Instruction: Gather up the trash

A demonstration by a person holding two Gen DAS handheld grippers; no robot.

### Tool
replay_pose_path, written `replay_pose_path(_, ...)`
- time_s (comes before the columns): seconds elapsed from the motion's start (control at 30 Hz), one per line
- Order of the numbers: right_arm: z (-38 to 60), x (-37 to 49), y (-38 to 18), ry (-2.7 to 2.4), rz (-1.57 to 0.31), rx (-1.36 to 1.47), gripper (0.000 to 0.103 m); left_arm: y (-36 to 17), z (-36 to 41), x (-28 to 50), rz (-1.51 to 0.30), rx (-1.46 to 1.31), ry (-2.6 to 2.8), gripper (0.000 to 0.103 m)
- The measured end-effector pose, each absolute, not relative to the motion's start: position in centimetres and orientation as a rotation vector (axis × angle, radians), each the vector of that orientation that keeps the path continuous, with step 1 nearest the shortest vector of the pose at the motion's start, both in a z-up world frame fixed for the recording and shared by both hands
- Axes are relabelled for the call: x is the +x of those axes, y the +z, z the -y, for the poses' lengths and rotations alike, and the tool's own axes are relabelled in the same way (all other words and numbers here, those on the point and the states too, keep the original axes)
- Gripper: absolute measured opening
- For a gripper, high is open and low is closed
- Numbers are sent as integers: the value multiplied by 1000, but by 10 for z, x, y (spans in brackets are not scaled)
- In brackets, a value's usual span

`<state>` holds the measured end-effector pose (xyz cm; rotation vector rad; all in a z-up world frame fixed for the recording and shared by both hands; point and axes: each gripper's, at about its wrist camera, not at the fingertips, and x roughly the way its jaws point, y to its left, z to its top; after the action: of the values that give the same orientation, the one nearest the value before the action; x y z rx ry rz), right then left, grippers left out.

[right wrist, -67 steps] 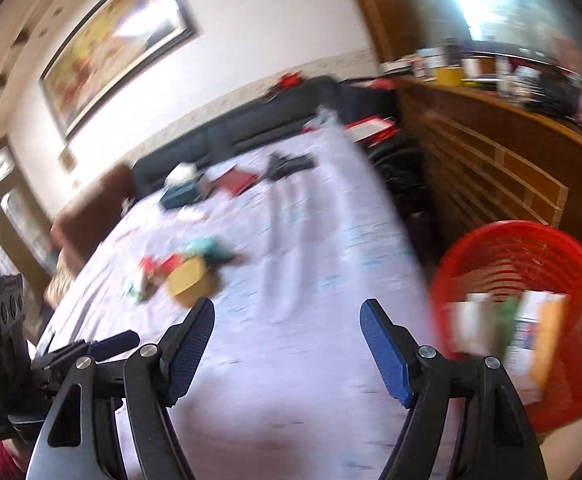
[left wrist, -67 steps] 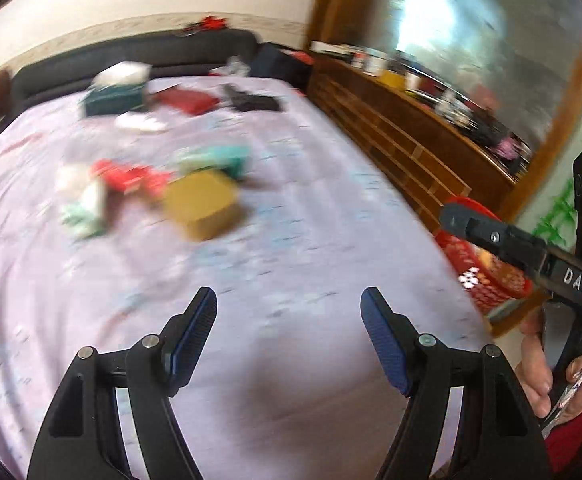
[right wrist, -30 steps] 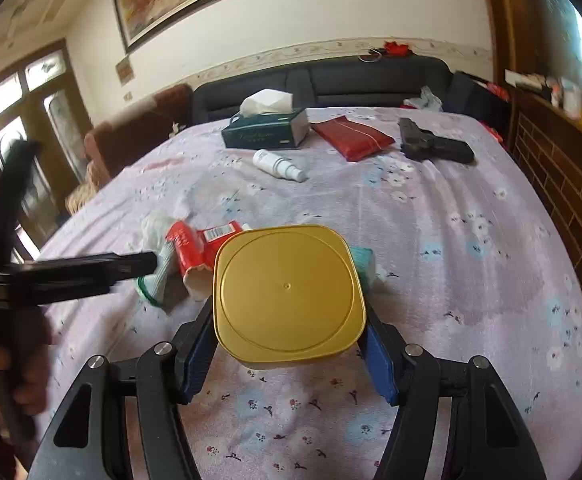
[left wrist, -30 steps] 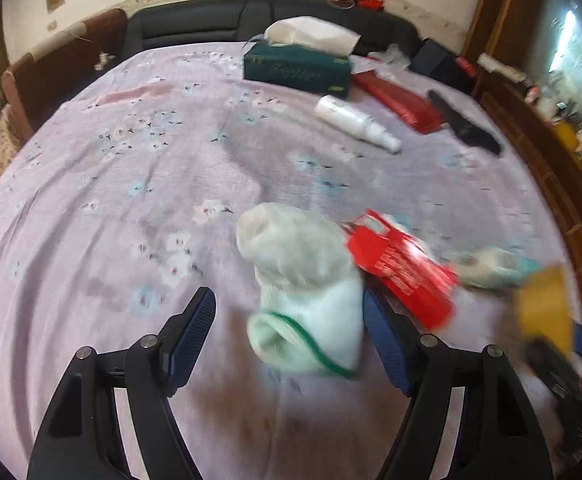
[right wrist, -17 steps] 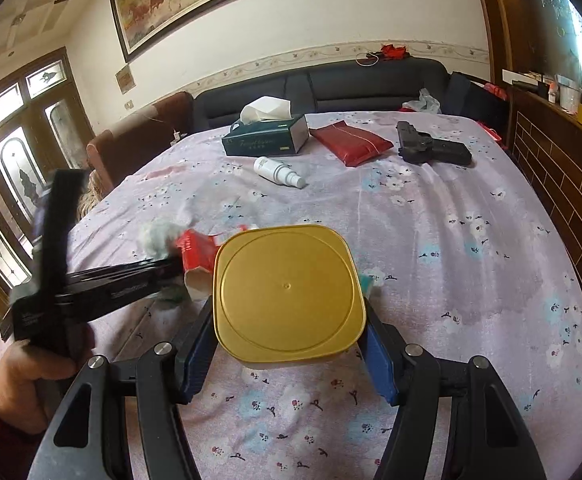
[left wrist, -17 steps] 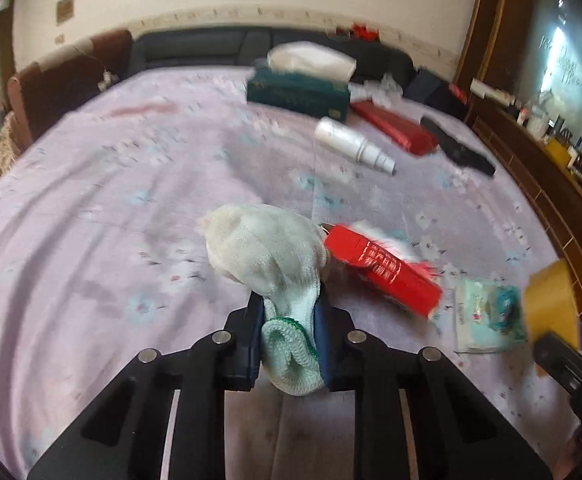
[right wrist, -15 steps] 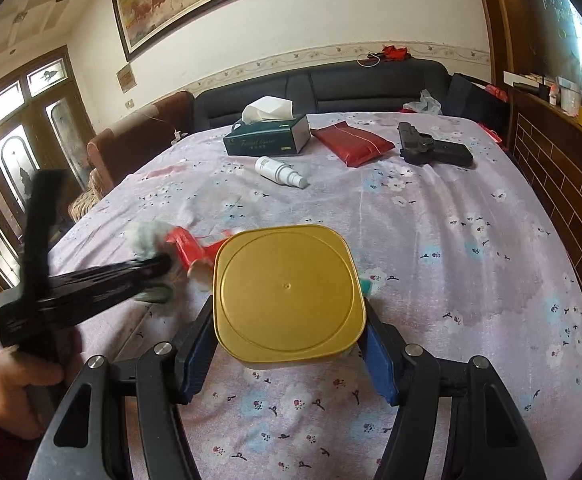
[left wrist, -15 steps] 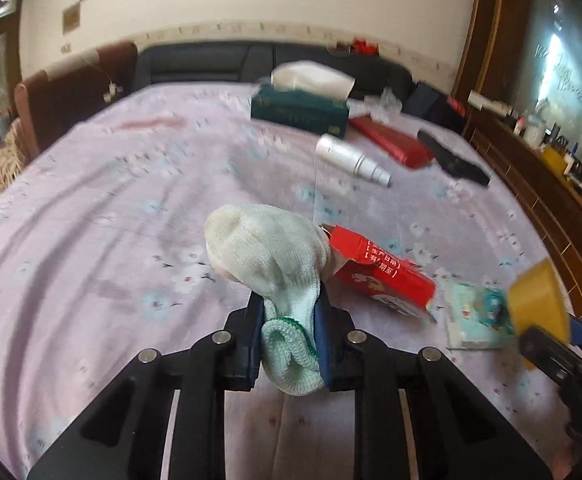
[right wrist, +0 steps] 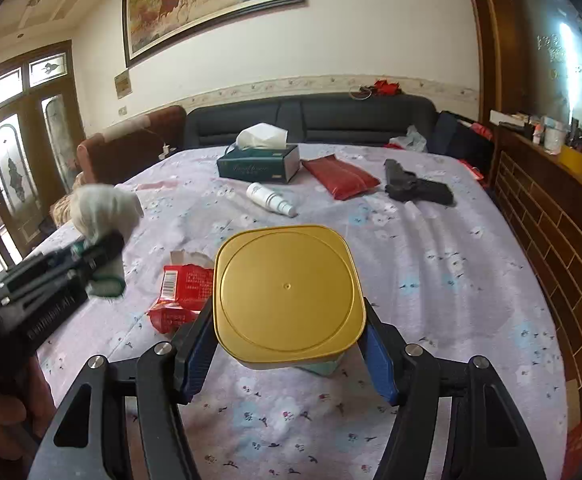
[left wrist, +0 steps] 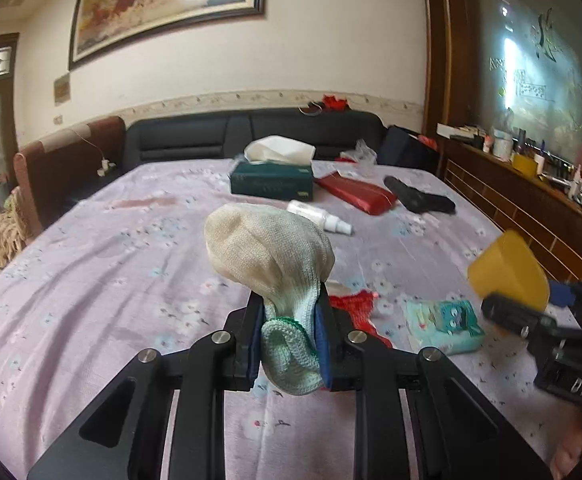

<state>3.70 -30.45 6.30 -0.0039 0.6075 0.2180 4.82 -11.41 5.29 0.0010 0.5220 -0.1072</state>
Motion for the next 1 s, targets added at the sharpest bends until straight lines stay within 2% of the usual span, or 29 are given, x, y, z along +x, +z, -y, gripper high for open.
replay_pose_path(0.37, 326, 45, 63, 148, -629, 64, 69, 48, 118, 50, -542, 14, -130, 21)
replay_pose_path(1.0, 307, 42, 59, 191, -627, 5, 69, 45, 124, 51, -560, 53, -115, 21)
